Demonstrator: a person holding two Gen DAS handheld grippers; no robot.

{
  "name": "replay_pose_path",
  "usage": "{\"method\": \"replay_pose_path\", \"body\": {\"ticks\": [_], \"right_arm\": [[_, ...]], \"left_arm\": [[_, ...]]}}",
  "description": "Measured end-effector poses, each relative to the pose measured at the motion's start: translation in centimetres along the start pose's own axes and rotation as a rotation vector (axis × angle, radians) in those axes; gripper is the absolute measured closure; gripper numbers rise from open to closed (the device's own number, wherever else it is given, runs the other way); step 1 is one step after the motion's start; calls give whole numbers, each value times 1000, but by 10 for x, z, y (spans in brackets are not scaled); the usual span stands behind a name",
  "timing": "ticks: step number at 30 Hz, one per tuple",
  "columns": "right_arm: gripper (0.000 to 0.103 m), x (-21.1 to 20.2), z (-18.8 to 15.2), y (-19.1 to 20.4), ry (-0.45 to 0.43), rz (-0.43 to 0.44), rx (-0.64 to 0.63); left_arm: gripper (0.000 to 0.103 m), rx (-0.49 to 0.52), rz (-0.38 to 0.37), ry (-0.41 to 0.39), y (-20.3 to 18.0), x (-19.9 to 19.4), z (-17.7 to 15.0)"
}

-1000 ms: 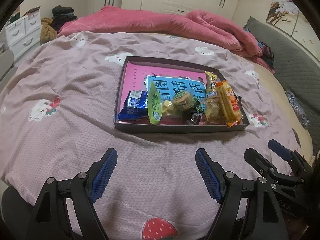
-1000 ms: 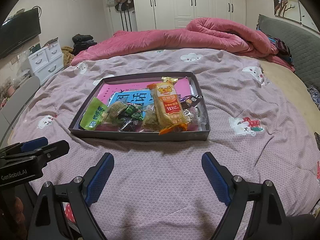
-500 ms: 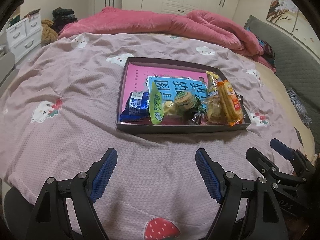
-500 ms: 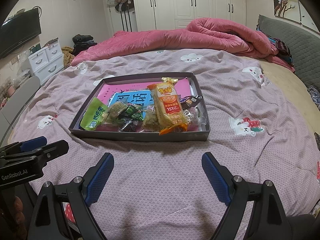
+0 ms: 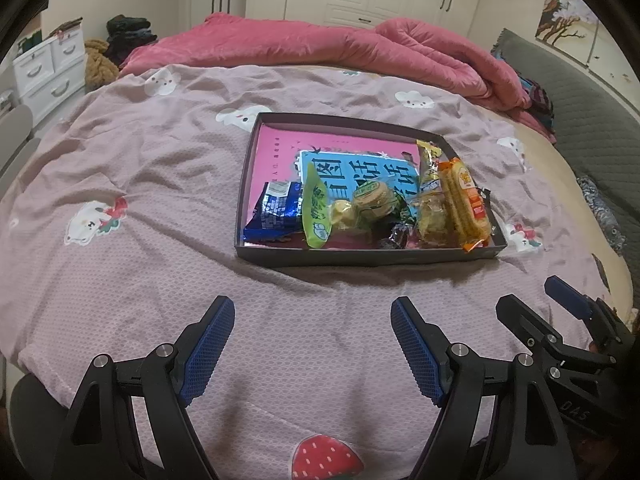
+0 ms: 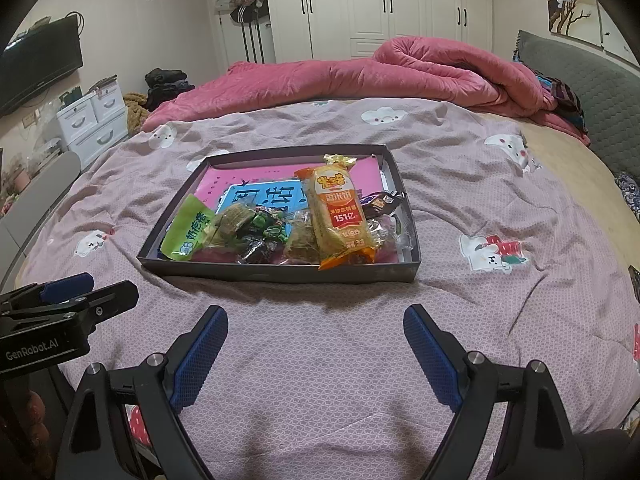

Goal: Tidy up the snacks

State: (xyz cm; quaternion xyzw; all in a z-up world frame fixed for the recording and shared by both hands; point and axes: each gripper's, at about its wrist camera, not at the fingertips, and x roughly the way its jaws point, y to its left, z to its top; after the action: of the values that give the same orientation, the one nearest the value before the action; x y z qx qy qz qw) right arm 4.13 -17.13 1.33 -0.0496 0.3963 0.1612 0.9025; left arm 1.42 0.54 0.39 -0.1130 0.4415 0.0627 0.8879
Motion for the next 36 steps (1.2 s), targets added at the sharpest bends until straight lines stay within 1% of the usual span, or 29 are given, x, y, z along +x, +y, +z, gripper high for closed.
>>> {"method": "replay_pose_path", "body": {"ticks": [19,31,34,36], "right_arm": [[14,0,-1,-1,-4,-2,3],[14,2,0,-6,-5,-3,16],[14,3,0,-7,0,-8,18],[14,6,1,-9,7,-13,26]], "left_arm": [[21,0,26,6,-1,2,-1],[21,3,30,12,-2,4,-2],[21,2,31,8,-1,5,-2],[21,-2,36,-8,-1,4,-1]]}}
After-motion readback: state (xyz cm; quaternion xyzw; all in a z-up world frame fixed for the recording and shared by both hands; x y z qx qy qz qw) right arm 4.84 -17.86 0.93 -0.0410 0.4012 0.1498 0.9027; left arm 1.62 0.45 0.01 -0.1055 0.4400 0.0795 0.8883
